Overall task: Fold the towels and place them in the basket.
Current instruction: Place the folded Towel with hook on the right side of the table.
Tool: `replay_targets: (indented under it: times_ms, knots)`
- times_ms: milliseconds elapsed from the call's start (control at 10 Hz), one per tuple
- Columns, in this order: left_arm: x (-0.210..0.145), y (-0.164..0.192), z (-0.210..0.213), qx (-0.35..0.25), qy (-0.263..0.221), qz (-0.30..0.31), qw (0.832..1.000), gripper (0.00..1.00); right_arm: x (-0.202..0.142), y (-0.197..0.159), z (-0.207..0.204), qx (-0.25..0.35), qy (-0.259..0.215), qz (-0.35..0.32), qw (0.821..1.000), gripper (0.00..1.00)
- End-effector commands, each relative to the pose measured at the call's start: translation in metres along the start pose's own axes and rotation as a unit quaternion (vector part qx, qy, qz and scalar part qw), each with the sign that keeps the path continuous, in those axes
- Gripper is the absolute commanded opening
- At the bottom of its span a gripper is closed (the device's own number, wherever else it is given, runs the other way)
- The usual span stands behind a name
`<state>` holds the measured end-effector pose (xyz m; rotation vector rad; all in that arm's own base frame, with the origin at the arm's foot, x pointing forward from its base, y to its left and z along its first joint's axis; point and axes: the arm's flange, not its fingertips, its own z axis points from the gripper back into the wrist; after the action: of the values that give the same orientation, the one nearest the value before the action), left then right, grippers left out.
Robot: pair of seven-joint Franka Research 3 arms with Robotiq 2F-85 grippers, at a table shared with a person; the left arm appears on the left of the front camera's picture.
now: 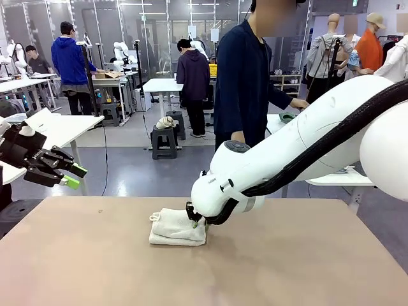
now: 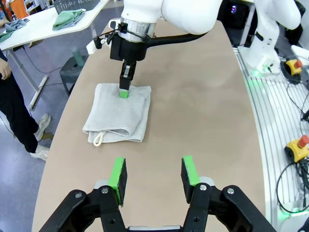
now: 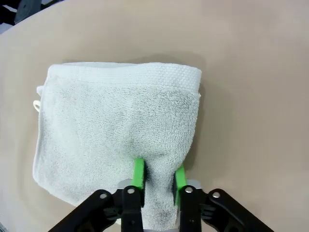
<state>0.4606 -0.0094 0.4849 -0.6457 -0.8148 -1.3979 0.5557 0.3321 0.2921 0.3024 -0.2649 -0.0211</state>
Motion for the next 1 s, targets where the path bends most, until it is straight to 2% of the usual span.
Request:
replay_targets:
  times_ms: [0,400,500,900]
  knots:
    - [0.0003,-0.0004,0.0002,-0.001,-0.003,-0.003,1.000,0.59,-0.0001,-0.0005,0.0016,0.010,-0.002,0.004,1.000,0.00]
    - [0.0003,-0.0004,0.0002,-0.001,-0.003,-0.003,1.000,0.59,0.0035,0.0005,0.0111,0.010,0.029,-0.025,0.999,0.00]
    - [0.0003,-0.0004,0.0002,-0.001,-0.003,-0.003,1.000,0.59,-0.0001,0.0023,0.0033,0.004,0.003,-0.006,1.000,0.00]
    - [0.0003,-0.0004,0.0002,-0.001,-0.003,-0.003,1.000,0.59,-0.0001,0.0023,0.0033,0.004,0.003,-0.006,1.000,0.00]
